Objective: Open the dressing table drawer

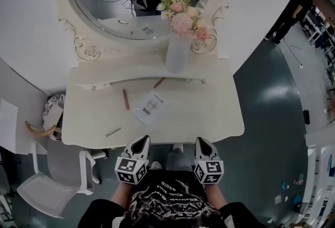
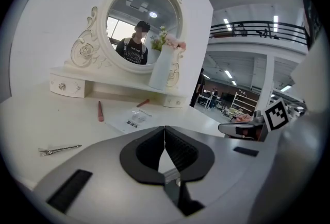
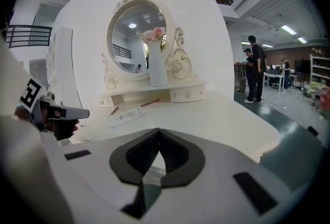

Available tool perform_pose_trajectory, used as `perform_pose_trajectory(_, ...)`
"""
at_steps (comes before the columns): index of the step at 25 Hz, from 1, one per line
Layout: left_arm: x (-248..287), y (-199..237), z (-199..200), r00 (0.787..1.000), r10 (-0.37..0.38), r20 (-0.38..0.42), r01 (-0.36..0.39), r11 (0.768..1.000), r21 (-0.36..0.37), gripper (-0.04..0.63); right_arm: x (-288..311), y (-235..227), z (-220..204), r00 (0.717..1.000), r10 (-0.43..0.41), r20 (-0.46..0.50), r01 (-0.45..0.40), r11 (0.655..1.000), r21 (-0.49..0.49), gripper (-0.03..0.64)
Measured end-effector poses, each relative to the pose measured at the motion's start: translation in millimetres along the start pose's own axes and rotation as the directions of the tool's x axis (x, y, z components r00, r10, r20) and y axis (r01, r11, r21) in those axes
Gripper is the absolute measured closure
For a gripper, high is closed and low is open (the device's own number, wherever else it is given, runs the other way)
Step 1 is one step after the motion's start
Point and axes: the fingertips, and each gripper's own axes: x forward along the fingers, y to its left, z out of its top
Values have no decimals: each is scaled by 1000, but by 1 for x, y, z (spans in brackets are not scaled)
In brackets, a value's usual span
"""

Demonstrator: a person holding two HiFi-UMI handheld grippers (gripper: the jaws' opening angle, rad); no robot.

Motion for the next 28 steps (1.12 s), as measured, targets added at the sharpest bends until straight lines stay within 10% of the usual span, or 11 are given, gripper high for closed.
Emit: perform_pose_trajectory(28, 95, -32, 42, 992, 119, 44, -118, 992, -42, 578, 79, -90, 73, 997, 82, 5, -81, 992, -94, 607)
